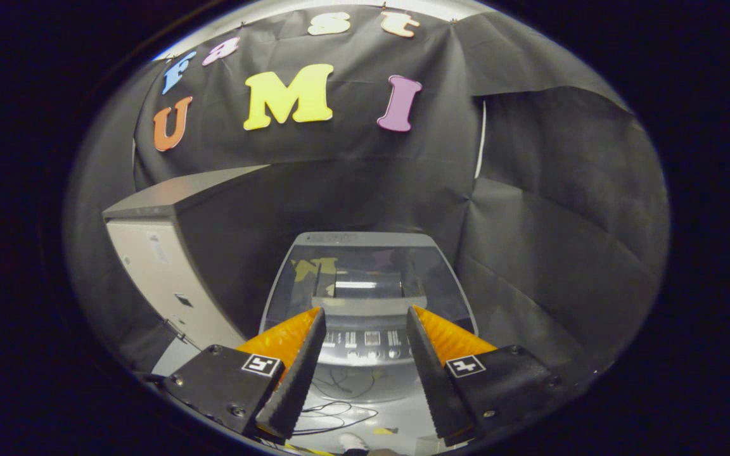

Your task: Put the clothes into the washing machine and then close the washing machine lid.

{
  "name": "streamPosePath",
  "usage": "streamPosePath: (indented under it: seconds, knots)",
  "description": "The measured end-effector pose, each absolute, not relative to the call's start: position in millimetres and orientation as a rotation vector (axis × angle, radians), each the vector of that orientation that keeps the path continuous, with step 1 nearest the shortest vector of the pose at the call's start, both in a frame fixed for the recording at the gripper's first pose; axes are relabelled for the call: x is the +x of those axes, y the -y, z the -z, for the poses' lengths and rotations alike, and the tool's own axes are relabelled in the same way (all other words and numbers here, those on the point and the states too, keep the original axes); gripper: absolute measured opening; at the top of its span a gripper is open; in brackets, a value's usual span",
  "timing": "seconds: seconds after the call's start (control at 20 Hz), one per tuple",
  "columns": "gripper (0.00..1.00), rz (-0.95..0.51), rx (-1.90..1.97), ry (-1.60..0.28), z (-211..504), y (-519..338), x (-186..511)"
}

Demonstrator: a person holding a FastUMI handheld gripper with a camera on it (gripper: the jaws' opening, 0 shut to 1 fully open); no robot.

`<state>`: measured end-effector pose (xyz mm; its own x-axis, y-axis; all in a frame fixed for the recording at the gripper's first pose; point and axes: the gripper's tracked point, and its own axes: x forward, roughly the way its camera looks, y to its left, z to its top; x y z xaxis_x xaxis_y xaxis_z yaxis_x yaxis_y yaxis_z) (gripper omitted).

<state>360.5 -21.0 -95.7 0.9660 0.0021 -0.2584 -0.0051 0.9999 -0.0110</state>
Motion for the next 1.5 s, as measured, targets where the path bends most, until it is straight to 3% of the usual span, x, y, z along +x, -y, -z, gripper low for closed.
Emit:
streamPosePath:
  seconds: [0.35, 0.7, 1.1, 1.35, 1.5]
  knots:
    - [0.81, -0.021, -0.037, -0.213, 88, -33, 220]
    - [0.83, -0.097, -0.022, -0.154, 58, -63, 130]
    - [0.85, -0.064, -0.001, -0.031, 34, -44, 85]
    - [0.96, -0.044, 0.017, -0.026, 36, -38, 79]
    - [0.96, -0.04, 0.01, -0.012, 33, -36, 78]
